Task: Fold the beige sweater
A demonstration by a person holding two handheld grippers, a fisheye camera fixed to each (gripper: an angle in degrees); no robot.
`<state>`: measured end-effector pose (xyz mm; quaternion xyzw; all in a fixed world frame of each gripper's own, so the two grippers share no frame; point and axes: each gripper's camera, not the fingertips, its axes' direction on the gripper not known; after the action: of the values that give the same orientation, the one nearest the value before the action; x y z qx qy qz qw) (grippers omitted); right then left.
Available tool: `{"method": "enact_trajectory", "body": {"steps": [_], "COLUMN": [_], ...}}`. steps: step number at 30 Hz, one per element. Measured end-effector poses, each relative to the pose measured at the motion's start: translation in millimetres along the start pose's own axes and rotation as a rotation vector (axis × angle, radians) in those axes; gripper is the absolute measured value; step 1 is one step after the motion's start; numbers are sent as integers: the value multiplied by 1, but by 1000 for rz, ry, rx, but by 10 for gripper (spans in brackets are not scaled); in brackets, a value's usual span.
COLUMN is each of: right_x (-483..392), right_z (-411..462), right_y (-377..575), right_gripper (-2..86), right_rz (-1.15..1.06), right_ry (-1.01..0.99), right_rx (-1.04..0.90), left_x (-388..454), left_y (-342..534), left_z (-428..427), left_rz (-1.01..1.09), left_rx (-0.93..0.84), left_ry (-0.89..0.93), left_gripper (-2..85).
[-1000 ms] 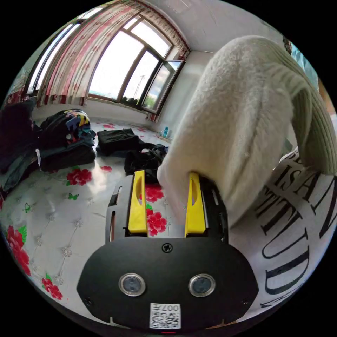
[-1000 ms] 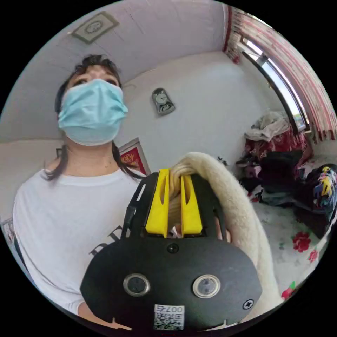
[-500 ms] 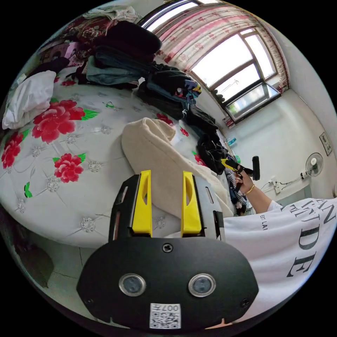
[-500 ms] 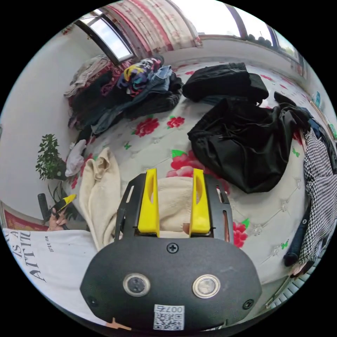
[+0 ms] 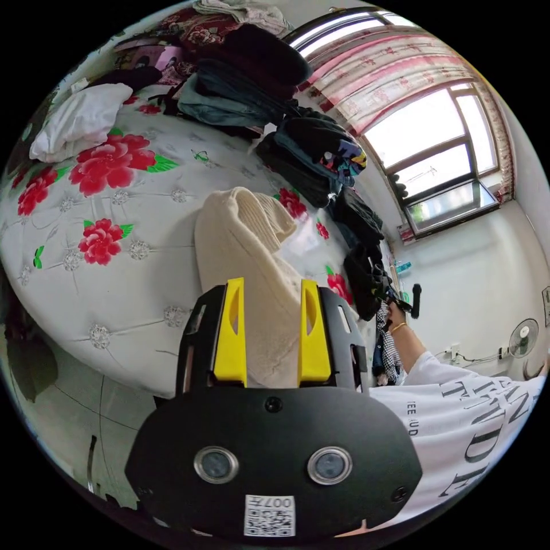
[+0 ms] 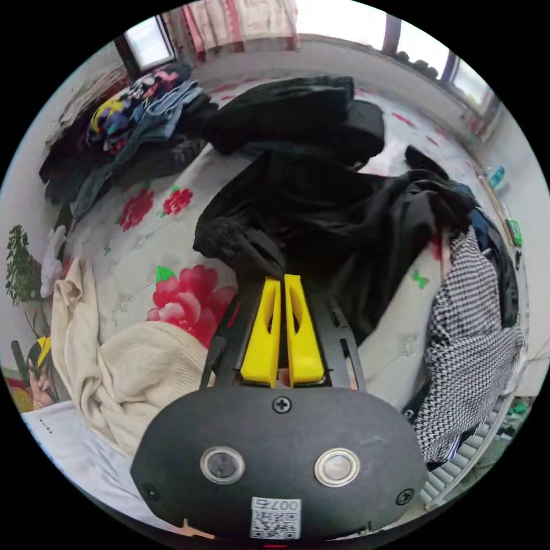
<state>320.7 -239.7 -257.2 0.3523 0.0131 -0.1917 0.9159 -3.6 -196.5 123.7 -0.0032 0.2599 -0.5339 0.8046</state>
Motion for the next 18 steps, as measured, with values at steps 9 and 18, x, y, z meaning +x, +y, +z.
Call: {"method": "enact_trajectory", "body": {"steps": [9,18], "right_x": [175,-163], "right_z": [-202,-99], "right_y": [115,117], "right_gripper": [91,114], "right_rz": [515,-462], "right_ry": [515,-662], "right_rx": [371,208], "left_x": [18,31], "left_y": [-11,11], "left_z": [31,-1], "left_rz": [-39,-11], "left_rx": [-108,-66], "left_ry": [-91,-37], "left_gripper": [121,40]}}
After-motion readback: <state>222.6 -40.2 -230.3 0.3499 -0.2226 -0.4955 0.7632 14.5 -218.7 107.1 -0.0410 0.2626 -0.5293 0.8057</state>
